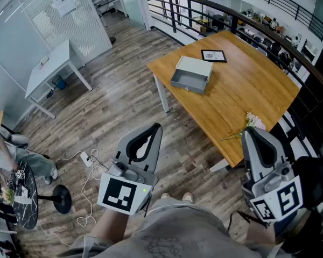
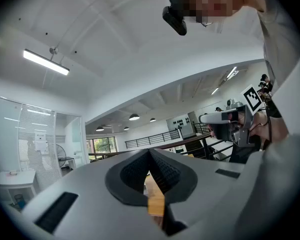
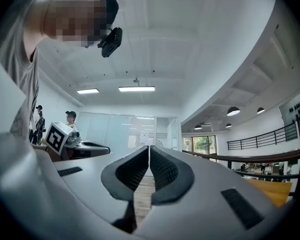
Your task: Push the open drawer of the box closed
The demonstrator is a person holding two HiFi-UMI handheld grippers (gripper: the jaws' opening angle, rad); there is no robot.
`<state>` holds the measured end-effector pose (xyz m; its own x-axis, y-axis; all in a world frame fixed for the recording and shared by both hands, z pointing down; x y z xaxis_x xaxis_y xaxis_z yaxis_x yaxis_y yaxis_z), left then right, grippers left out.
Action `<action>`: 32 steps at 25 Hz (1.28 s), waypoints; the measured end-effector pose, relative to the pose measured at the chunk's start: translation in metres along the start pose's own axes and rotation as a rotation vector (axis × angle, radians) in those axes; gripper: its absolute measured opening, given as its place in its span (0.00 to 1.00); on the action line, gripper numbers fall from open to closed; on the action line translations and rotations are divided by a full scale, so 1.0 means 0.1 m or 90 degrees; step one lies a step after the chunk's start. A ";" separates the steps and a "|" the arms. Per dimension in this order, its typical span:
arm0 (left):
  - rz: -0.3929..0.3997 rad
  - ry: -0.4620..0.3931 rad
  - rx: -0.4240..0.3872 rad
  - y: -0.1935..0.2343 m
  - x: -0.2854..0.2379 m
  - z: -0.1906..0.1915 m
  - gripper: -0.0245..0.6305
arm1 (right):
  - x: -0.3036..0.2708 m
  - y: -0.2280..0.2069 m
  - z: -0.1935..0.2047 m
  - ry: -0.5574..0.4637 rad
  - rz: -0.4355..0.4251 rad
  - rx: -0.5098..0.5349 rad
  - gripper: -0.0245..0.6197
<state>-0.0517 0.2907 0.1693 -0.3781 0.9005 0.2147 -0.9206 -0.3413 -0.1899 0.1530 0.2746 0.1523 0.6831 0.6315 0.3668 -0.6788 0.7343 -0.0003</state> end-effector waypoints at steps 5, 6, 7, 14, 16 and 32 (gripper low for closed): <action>0.000 -0.005 -0.009 -0.01 -0.07 -0.01 0.06 | 0.00 -0.08 -0.02 -0.015 0.000 -0.019 0.09; 0.001 -0.007 -0.010 -0.03 -0.09 -0.01 0.06 | 0.01 -0.10 0.00 -0.013 0.002 -0.019 0.09; 0.002 -0.006 -0.010 -0.04 -0.10 0.00 0.06 | 0.01 -0.12 0.01 -0.010 0.004 -0.019 0.09; 0.002 -0.001 -0.001 -0.07 -0.17 0.03 0.06 | 0.03 -0.23 0.09 0.004 0.012 -0.026 0.09; 0.002 -0.007 0.003 -0.07 -0.19 0.02 0.06 | 0.03 -0.27 0.12 0.008 0.011 -0.026 0.09; -0.028 0.002 0.003 0.33 -0.55 0.45 0.45 | -0.38 -0.51 0.61 0.052 0.011 -0.039 0.09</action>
<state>-0.0656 0.2174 0.1939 -0.3375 0.9154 0.2193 -0.9366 -0.3031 -0.1760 0.1454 0.1982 0.1952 0.6924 0.6612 0.2888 -0.6751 0.7349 -0.0639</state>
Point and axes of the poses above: the fingertips, and each gripper's own axes: x backward along the fingers, y to its left, z out of its underside, the point moved 2 cm from there along x, backward along the fingers, and after that the axes turned 13 degrees about -y, right-handed, at the moved point
